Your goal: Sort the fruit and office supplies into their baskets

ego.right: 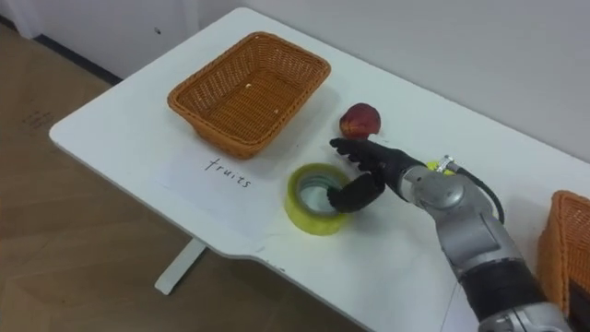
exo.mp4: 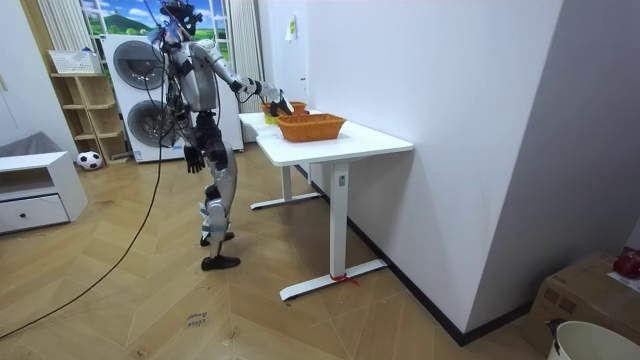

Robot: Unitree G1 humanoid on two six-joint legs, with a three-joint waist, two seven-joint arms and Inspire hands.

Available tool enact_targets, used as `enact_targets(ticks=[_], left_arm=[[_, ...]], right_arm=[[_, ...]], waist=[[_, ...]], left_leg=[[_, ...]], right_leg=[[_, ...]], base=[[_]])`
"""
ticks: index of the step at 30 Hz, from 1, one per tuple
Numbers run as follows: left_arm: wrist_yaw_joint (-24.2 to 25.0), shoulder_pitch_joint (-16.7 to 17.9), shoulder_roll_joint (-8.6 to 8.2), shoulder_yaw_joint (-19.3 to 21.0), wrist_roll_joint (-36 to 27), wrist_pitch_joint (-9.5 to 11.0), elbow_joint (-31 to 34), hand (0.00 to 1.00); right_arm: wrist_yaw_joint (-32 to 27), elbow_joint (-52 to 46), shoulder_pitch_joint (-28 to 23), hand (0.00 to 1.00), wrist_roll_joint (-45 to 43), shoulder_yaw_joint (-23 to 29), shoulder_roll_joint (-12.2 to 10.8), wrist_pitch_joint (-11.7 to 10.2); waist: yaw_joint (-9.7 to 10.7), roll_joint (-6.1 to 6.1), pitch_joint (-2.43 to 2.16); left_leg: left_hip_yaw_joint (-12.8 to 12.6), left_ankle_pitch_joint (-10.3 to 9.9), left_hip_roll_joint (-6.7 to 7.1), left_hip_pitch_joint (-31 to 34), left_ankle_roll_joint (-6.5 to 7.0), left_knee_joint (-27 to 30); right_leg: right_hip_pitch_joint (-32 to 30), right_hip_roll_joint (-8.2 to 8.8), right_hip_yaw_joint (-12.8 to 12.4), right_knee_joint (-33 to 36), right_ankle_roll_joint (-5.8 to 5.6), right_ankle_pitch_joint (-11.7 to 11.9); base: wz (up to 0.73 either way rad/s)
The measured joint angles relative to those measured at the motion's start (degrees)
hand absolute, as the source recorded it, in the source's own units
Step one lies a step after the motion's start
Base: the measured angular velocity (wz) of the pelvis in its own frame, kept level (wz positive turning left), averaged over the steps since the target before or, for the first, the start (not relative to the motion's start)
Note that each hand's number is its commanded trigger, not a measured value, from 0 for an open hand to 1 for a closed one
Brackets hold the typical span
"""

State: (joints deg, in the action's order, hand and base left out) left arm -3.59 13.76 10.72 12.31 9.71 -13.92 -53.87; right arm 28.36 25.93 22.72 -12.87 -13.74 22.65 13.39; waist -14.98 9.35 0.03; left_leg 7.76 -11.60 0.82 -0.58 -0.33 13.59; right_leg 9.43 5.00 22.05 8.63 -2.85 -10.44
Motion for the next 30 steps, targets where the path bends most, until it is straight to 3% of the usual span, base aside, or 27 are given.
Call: enact_targets(ticks=[4,8,12,26,28,30], left_arm=[[0.5,-0.5,0.75,1.1,0.0,-0.5,-0.1,0.0],[1.0,-0.2,0.98,1.1,0.0,-1.1,-0.2,0.0],[1.5,-0.5,1.05,1.1,0.0,-1.1,-0.2,0.0],[1.2,-2.3,1.26,1.1,0.0,-0.8,-1.4,0.0],[1.2,-2.4,1.28,1.2,0.0,-0.8,-1.4,0.0],[1.2,-2.7,1.43,1.1,-0.1,-0.8,-1.4,0.0]], right_arm=[[1.5,0.7,0.8,0.0,-0.7,0.0,2.2,2.4],[2.4,0.7,0.9,0.0,-1.3,0.0,3.7,4.1],[3.2,0.7,1.3,0.0,-1.3,0.0,4.1,4.3],[6.8,0.4,3.1,0.0,-7.3,0.0,4.4,5.0],[6.9,0.3,3.1,1.0,-8.0,0.0,4.4,5.0],[7.0,0.3,3.1,1.0,-8.1,-0.1,4.4,5.0]], waist=[[-1.2,0.9,0.5],[-1.3,1.2,0.49],[-1.3,0.98,0.64],[-2.9,1.34,0.38],[-2.9,1.34,0.38],[-2.9,1.33,0.4]], left_leg=[[0.2,0.0,0.06,0.2,0.0,-0.1],[0.3,0.0,0.09,0.4,0.0,0.0],[0.3,0.0,0.03,0.4,0.0,0.0],[0.2,0.0,-0.07,0.4,-0.01,-0.4],[0.1,0.0,-0.07,0.4,-0.01,-0.4],[0.1,0.0,-0.07,0.5,-0.01,-0.4]], right_leg=[[-0.2,-0.02,0.1,0.0,0.0,0.0],[-0.3,-0.03,0.1,0.0,0.0,0.0],[-0.5,-0.08,0.0,0.0,0.0,0.0],[-1.3,-0.1,-0.1,0.0,0.0,0.0],[-1.3,-0.1,-0.1,0.0,0.0,0.0],[-1.3,-0.11,-0.1,0.0,0.0,0.0]], base=[[0.01],[0.0],[0.0],[-0.02],[0.0],[0.0]])
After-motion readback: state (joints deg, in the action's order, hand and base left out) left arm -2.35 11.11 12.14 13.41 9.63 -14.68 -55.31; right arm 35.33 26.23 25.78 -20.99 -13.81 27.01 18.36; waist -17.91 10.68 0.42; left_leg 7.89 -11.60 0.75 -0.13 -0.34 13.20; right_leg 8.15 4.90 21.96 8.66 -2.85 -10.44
